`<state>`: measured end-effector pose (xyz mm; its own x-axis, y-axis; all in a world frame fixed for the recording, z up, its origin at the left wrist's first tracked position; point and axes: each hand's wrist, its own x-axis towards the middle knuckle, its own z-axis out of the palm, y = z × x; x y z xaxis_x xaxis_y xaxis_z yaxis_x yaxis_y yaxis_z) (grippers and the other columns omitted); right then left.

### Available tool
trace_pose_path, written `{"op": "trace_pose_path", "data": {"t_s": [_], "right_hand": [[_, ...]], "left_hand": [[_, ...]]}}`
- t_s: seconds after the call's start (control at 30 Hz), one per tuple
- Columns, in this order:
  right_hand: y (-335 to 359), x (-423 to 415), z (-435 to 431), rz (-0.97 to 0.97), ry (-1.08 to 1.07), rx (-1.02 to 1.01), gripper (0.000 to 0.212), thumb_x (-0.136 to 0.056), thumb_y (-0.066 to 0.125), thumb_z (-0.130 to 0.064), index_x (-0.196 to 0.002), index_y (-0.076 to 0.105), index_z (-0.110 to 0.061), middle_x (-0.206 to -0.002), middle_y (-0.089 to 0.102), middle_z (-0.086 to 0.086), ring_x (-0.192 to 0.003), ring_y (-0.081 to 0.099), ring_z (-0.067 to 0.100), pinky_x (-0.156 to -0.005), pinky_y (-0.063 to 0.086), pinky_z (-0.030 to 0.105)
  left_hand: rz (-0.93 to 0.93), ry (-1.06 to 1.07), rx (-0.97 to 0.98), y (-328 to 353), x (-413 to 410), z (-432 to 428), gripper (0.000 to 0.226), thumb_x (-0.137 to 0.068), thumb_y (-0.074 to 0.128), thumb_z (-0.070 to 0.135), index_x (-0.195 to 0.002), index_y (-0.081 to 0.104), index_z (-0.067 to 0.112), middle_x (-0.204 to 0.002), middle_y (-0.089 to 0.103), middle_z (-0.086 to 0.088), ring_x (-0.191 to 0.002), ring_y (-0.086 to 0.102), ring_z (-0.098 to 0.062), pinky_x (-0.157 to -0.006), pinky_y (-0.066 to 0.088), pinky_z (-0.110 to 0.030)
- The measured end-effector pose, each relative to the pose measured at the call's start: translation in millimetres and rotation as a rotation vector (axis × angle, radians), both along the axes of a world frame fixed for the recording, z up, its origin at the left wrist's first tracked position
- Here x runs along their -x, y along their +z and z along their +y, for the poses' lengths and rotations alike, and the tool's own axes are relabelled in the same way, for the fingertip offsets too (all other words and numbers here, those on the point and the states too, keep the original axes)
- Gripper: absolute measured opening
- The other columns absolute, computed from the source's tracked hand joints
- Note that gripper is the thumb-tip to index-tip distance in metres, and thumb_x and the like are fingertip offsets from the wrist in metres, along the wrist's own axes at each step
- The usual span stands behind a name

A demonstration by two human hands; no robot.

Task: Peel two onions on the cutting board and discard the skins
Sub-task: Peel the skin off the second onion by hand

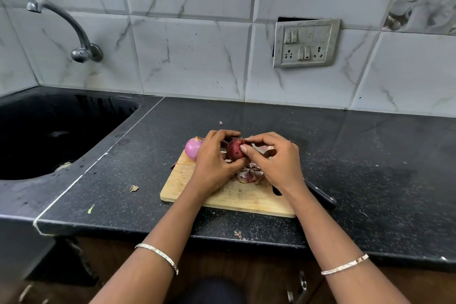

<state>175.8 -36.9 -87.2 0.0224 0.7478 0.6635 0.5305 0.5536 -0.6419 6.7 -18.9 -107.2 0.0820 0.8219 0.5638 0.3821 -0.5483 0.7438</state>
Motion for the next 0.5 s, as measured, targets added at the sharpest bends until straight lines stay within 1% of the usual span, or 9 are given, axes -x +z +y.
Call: {"op": "trace_pose_path", "data": {"t_s": [0.03,0.1,0.2,0.37,0.5], "right_hand": [[-0.6,0.1,0.8,0.011,0.000,-0.012,0.012,-0.081,0.085,-0.028,-0.092,0.081,-0.024,-0.090,0.073,-0.015,-0.091,0.068,0.002,-0.081,0.050,0.017],[-1.9,0.4,1.9,0.016,-0.004,-0.043,0.010,-0.081,0.086,-0.025,-0.090,0.082,-0.023,-0.088,0.073,-0.015,-0.089,0.068,0.003,-0.082,0.051,0.018],[-4.6,1.6,3.3,-0.006,-0.020,-0.084,0.008,-0.081,0.085,-0.022,-0.089,0.082,-0.023,-0.086,0.074,-0.014,-0.088,0.068,0.006,-0.082,0.053,0.027],[-5.4,1.7,4.8,-0.043,-0.053,-0.110,0.004,-0.083,0.083,-0.021,-0.086,0.081,-0.021,-0.084,0.073,-0.015,-0.087,0.065,0.006,-0.081,0.052,0.029],[-4.8,1.4,6.1,-0.072,-0.035,-0.096,0.002,-0.088,0.078,-0.020,-0.088,0.076,-0.018,-0.087,0.069,-0.013,-0.089,0.063,0.008,-0.079,0.051,0.031]], "left_hand": [[0.010,0.004,-0.009,0.1,-0.3,0.0,0.061,-0.065,0.077,0.046,-0.122,0.065,0.027,-0.116,0.054,0.013,-0.104,0.060,-0.003,-0.089,0.059,-0.036],[0.026,0.010,-0.020,-0.2,-0.6,0.4,0.055,-0.069,0.083,0.035,-0.120,0.066,0.026,-0.115,0.054,0.010,-0.102,0.060,-0.002,-0.088,0.059,-0.036],[0.036,0.021,-0.032,-0.7,-0.3,1.7,0.052,-0.071,0.089,0.023,-0.118,0.067,0.025,-0.113,0.054,0.007,-0.099,0.060,0.000,-0.086,0.060,-0.032],[0.045,0.032,-0.024,0.1,0.0,1.2,0.050,-0.070,0.089,0.022,-0.117,0.070,0.024,-0.111,0.056,0.006,-0.100,0.060,-0.004,-0.085,0.060,-0.033],[0.042,0.031,-0.021,0.4,-0.7,1.1,0.050,-0.069,0.089,0.025,-0.116,0.071,0.026,-0.110,0.057,0.005,-0.100,0.062,-0.006,-0.083,0.061,-0.033]]}}
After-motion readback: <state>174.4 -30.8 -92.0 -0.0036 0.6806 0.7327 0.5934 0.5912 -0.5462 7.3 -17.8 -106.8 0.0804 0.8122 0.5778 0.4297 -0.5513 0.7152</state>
